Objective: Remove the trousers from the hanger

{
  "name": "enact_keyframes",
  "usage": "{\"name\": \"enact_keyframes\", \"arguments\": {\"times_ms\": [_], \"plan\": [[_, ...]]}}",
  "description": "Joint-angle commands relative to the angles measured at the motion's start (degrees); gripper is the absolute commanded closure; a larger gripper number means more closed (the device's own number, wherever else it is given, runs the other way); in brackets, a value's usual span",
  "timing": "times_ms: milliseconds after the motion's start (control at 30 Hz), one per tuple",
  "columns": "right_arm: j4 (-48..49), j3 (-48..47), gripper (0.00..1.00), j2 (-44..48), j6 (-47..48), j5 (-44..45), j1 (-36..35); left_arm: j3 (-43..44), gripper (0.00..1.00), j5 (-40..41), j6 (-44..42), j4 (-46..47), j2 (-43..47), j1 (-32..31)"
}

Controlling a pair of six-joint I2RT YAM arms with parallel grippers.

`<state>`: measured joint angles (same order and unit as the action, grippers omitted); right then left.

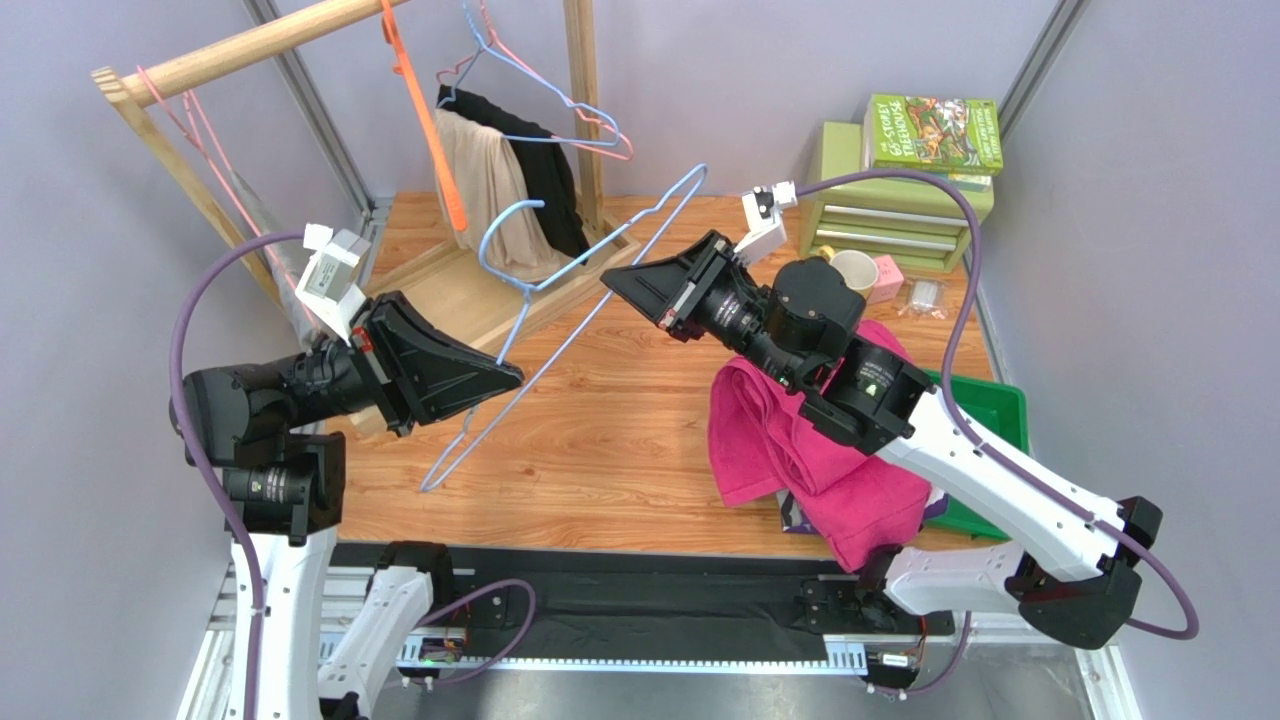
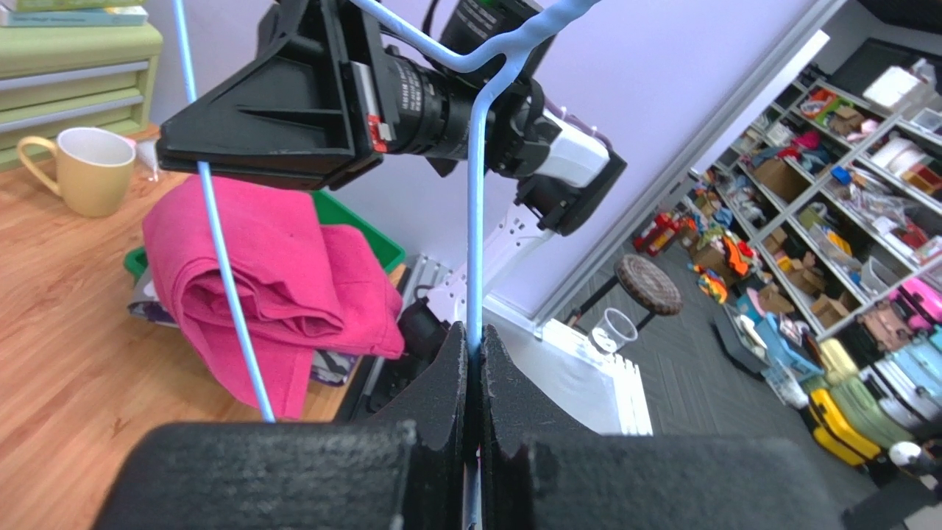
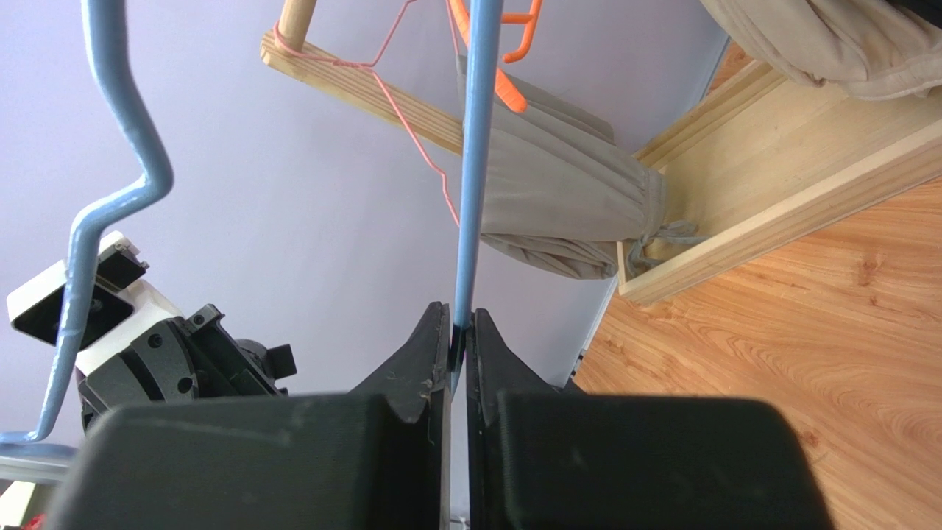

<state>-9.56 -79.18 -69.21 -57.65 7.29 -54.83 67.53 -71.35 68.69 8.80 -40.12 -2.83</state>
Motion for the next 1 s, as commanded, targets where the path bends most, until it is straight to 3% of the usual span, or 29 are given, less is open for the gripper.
{"name": "enact_keyframes", "arguments": {"times_ms": [0, 100, 233, 333, 500, 600, 733, 967], "plan": [[-5.99, -2.03, 1.00, -0.93, 4.29, 3.79, 2.53, 4.01, 1.00, -4.06, 0.40, 3.51, 2.06, -1.91], [-7.13, -3.17, 0.93, -1.02, 5.61, 2.82, 2.53, 4.71, 1.00, -3.45, -1.88, 1.06, 2.94, -2.27], [-9.50, -4.49, 0.71, -0.58, 7.37, 2.03, 2.53, 7.61, 1.00, -0.64, -8.99, -10.00, 2.94, -2.27], [-11.26, -5.28, 0.58, 0.48, 9.13, 2.11, 2.45, 9.55, 1.00, 1.12, -9.97, -11.87, 2.50, -2.27], [-15.56, -5.38, 0.32, 4.68, 12.29, 4.57, 2.36, 18.85, 1.00, 5.24, -19.63, -23.87, 0.14, -2.27], [-17.93, -4.50, 0.23, 8.11, 14.31, 7.65, 2.36, 23.87, 1.00, 9.19, -23.50, -29.08, -1.54, -2.27], [-21.46, -3.18, 0.19, 12.34, 16.51, 13.09, 2.36, 30.45, 1.00, 17.28, -29.21, -37.78, -3.82, -2.18], [-24.71, -0.72, 0.17, 17.53, 18.97, 16.88, 2.36, 40.39, 1.00, 42.39, -37.83, -54.31, -7.16, -2.18]]}}
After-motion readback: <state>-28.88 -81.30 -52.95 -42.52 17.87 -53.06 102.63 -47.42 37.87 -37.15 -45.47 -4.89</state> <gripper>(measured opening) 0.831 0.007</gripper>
